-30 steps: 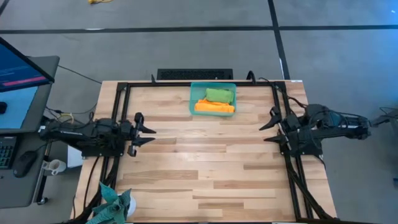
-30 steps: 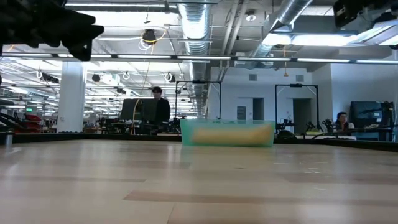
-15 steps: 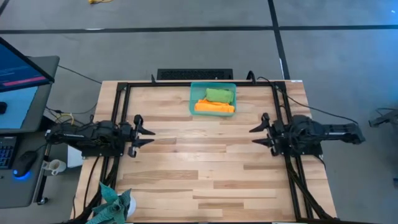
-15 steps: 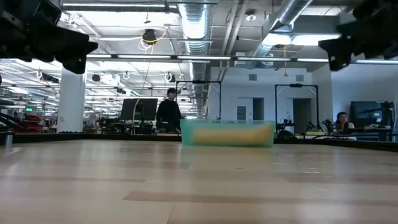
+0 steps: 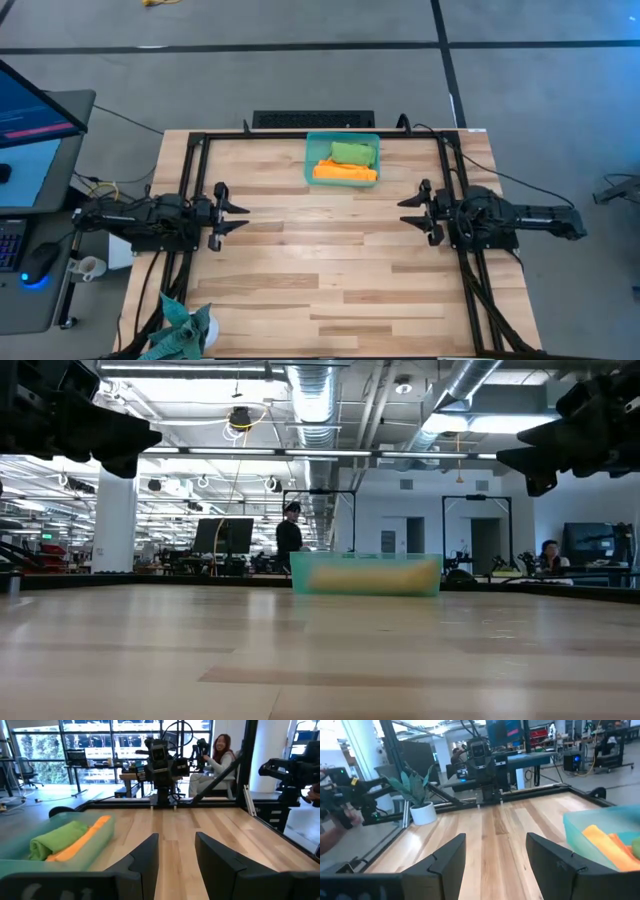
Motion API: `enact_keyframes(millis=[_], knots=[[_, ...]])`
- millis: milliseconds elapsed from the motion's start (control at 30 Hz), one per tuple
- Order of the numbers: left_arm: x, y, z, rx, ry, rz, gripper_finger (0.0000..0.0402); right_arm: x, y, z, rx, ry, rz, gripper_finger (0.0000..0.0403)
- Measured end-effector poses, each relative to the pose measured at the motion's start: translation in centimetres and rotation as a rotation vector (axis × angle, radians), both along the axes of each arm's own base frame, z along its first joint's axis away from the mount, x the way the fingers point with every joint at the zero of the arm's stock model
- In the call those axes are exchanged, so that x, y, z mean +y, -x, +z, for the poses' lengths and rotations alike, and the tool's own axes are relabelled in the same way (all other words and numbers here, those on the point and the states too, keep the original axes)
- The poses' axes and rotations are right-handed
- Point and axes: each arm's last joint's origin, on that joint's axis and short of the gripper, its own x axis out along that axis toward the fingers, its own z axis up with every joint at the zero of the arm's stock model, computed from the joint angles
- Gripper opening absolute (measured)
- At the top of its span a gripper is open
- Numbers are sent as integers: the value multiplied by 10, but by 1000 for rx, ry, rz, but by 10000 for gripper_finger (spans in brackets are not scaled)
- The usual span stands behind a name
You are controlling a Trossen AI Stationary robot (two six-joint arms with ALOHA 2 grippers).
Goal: Roll microfiber towels into tight, uniform cylinder then place into a basket
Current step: Return to Home Position
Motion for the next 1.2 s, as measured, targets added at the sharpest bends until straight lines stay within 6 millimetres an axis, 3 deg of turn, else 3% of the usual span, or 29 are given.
enact_keyframes(millis=[1200], knots=[[0, 0, -1, 5, -45, -2, 118, 0, 0, 0, 3, -40, 2, 228]])
